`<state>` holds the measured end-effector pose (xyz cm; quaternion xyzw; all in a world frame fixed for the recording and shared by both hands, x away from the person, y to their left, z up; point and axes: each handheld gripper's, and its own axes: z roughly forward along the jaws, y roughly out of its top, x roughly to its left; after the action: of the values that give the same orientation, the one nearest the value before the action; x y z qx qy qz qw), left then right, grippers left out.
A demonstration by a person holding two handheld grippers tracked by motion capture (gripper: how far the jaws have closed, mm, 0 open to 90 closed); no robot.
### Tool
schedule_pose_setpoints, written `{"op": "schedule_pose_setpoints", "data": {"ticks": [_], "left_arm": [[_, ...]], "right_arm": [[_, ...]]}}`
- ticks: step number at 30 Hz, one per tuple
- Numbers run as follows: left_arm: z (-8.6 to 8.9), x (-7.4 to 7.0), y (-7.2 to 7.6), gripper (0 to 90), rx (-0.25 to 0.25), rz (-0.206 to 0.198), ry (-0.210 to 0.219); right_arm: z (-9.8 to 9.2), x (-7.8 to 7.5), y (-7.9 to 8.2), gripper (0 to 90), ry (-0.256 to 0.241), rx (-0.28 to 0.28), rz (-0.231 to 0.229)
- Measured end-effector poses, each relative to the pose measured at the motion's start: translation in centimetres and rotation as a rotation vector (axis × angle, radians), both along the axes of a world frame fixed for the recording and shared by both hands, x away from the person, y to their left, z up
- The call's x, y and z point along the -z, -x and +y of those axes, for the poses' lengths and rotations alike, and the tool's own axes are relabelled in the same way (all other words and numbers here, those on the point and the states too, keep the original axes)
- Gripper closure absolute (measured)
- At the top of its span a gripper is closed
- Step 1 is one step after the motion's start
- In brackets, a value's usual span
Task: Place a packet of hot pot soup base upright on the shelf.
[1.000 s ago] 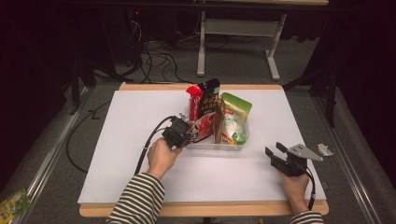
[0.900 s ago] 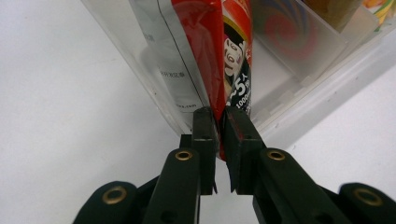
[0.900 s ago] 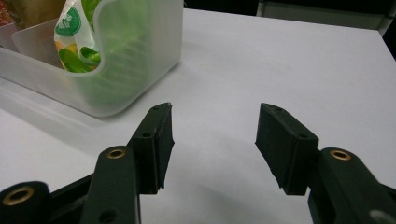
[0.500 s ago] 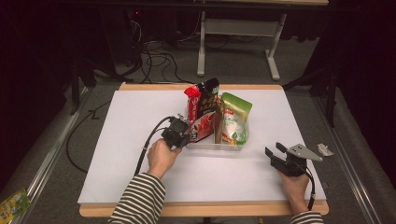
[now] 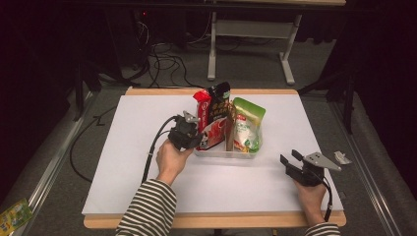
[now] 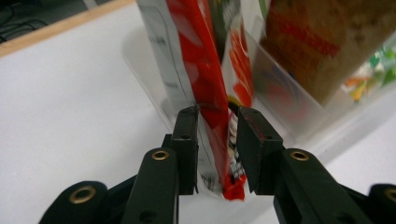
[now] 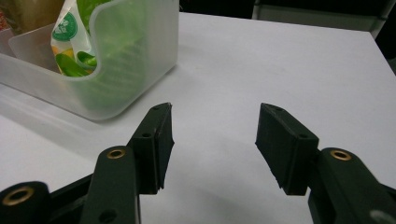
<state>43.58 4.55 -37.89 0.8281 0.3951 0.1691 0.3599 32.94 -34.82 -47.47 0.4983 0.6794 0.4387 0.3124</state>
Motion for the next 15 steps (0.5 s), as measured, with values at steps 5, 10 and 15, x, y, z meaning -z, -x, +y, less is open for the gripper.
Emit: {"op": "schedule_pose_setpoints", "data": {"ticks": [5,10,15], "left_arm": [[0.1,-0.8,-0.7,67.3,-0.022,-0.011,0.011],[-0.1,-0.8,-1.1,57.6,-0.051,-0.011,0.022],[-0.3,-0.8,-1.9,55.3,-0.053,-0.022,0.049]], "right_arm": [[0.1,0.0,-0.1,46.7,0.012,-0.006,0.006],[0.0,0.0,0.1,46.1,-0.001,0.004,-0.003],[-0.2,0.0,0.1,45.7,-0.016,0.006,-0.008]]}}
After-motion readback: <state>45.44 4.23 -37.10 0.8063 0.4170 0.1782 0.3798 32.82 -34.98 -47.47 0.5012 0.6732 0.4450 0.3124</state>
